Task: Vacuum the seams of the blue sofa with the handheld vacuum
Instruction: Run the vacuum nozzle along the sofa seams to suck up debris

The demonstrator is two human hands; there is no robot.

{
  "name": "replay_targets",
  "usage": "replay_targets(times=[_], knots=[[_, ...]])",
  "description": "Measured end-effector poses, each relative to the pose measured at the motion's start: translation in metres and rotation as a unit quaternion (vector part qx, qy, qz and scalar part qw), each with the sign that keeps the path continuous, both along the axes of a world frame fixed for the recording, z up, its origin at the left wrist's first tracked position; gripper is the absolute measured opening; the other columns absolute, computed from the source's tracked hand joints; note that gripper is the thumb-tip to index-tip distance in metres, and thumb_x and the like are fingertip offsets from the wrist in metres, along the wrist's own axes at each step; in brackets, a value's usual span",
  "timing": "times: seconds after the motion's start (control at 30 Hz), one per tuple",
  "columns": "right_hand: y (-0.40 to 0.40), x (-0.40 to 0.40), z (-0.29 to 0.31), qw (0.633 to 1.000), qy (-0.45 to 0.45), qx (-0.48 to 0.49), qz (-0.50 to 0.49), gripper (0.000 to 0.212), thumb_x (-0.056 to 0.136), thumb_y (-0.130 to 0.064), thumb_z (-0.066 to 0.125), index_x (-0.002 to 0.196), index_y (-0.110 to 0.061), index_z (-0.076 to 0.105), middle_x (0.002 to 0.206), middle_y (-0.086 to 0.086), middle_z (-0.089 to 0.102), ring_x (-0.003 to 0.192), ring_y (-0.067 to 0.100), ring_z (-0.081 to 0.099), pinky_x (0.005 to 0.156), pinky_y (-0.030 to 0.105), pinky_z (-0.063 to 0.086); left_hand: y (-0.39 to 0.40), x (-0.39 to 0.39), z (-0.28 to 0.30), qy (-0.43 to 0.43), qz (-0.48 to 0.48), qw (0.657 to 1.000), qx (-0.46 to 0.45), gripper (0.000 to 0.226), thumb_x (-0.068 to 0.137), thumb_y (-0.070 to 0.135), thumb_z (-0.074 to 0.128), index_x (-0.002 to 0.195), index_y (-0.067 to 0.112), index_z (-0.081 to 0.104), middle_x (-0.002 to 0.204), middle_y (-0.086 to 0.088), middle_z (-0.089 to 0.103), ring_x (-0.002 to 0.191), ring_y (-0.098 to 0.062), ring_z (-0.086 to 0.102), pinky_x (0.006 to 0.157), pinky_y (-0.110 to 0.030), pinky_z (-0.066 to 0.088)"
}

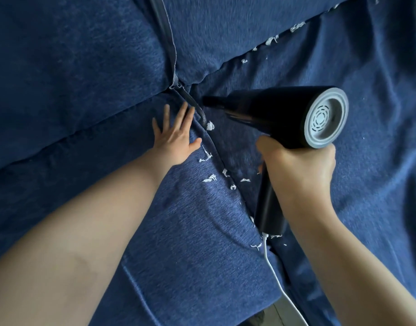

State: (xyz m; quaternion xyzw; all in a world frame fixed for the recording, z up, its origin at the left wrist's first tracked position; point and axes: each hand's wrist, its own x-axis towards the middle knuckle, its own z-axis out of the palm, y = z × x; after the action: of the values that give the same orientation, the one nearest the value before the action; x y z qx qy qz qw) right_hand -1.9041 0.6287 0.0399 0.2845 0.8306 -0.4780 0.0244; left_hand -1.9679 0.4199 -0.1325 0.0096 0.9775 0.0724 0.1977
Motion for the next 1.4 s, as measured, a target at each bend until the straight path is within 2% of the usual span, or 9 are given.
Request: replay_targets(times=[0.27, 0.4, 0.5, 0.6, 0.73, 1.03, 1.13, 1.27, 1.4], knots=[[-0.007, -0.011, 0.000, 0.999, 0.006, -0.024, 0.034, 0.029, 0.058, -0.033, 0.065, 0.068, -0.006, 0.059, 0.059, 0.014, 0.064, 0.075, 0.043, 0.066, 0.074, 0.048, 0.059, -0.016, 0.014, -0.012, -0.047, -0.035, 0.995, -0.074, 0.086, 0.093, 0.062, 0.037, 0.155, 0.017, -0.002, 0.161, 0.007, -0.016, 0.147, -0.028, -0.017, 0.113, -0.066, -0.004], [-0.013, -0.012, -0.001, 0.998, -0.005, -0.002, 0.055, 0.031, 0.069, -0.029, 0.076, 0.057, -0.014, 0.052, 0.058, -0.001, 0.056, 0.074, 0.027, 0.058, 0.069, 0.034, 0.050, -0.017, 0.019, -0.015, -0.040, -0.040, 0.995, -0.087, 0.085, 0.093, 0.062, 0.034, 0.155, 0.017, -0.004, 0.161, 0.007, -0.017, 0.147, -0.027, -0.017, 0.113, -0.066, -0.003], [-0.009, -0.009, 0.002, 0.999, 0.019, 0.007, 0.038, 0.029, 0.064, -0.033, 0.072, 0.070, -0.009, 0.057, 0.054, 0.004, 0.059, 0.068, 0.026, 0.062, 0.066, 0.035, 0.052, -0.015, 0.017, -0.016, -0.051, -0.041, 0.993, -0.101, 0.085, 0.094, 0.063, 0.029, 0.154, 0.017, -0.009, 0.160, 0.006, -0.022, 0.146, -0.028, -0.021, 0.113, -0.066, -0.005], [-0.006, -0.006, 0.008, 0.998, 0.040, -0.019, 0.033, 0.028, 0.059, -0.033, 0.067, 0.084, -0.023, 0.061, 0.062, 0.011, 0.062, 0.068, 0.039, 0.060, 0.066, 0.041, 0.057, -0.015, 0.017, -0.015, -0.058, -0.039, 0.991, -0.110, 0.083, 0.095, 0.062, 0.026, 0.153, 0.017, -0.012, 0.159, 0.005, -0.026, 0.145, -0.028, -0.024, 0.113, -0.066, -0.006], [-0.003, -0.003, 0.006, 0.999, -0.002, -0.002, 0.053, 0.031, 0.070, -0.027, 0.076, 0.061, -0.008, 0.054, 0.055, 0.004, 0.057, 0.070, 0.026, 0.056, 0.062, 0.030, 0.044, -0.013, 0.019, -0.014, -0.043, -0.034, 0.994, -0.091, 0.083, 0.095, 0.060, 0.031, 0.154, 0.017, -0.008, 0.161, 0.004, -0.020, 0.146, -0.029, -0.020, 0.113, -0.067, -0.004], [0.018, 0.019, 0.010, 1.000, -0.012, 0.012, 0.020, 0.036, 0.060, -0.038, 0.064, 0.068, -0.003, 0.061, 0.061, 0.012, 0.066, 0.073, 0.031, 0.066, 0.065, 0.030, 0.048, -0.005, 0.021, -0.009, -0.081, -0.051, 0.991, -0.096, 0.074, 0.095, 0.061, 0.032, 0.146, 0.048, -0.020, 0.157, -0.008, -0.030, 0.142, -0.040, -0.027, 0.107, -0.072, -0.006], [0.024, 0.024, 0.012, 1.000, -0.015, 0.004, 0.014, 0.032, 0.067, -0.033, 0.072, 0.071, -0.003, 0.062, 0.062, 0.013, 0.067, 0.074, 0.033, 0.065, 0.061, 0.027, 0.048, 0.001, 0.022, -0.009, -0.098, -0.047, 0.988, -0.114, 0.074, 0.094, 0.063, 0.029, 0.148, 0.045, -0.018, 0.156, -0.008, -0.032, 0.141, -0.041, -0.028, 0.108, -0.072, -0.006], [0.023, 0.029, 0.010, 0.999, -0.033, 0.008, 0.031, 0.028, 0.067, -0.027, 0.076, 0.065, -0.005, 0.060, 0.059, 0.012, 0.065, 0.073, 0.035, 0.066, 0.066, 0.035, 0.052, 0.007, 0.028, -0.008, -0.098, -0.046, 0.985, -0.132, 0.076, 0.094, 0.064, 0.027, 0.152, 0.035, -0.014, 0.157, -0.009, -0.030, 0.141, -0.041, -0.027, 0.109, -0.071, -0.005], [0.016, 0.034, 0.007, 0.998, -0.056, 0.011, 0.035, 0.029, 0.057, -0.041, 0.066, 0.057, -0.017, 0.050, 0.062, 0.002, 0.059, 0.078, 0.034, 0.065, 0.071, 0.037, 0.053, 0.007, 0.036, -0.007, -0.093, -0.050, 0.986, -0.130, 0.080, 0.093, 0.066, 0.028, 0.153, 0.030, -0.013, 0.158, -0.010, -0.027, 0.142, -0.040, -0.026, 0.110, -0.069, -0.005]])
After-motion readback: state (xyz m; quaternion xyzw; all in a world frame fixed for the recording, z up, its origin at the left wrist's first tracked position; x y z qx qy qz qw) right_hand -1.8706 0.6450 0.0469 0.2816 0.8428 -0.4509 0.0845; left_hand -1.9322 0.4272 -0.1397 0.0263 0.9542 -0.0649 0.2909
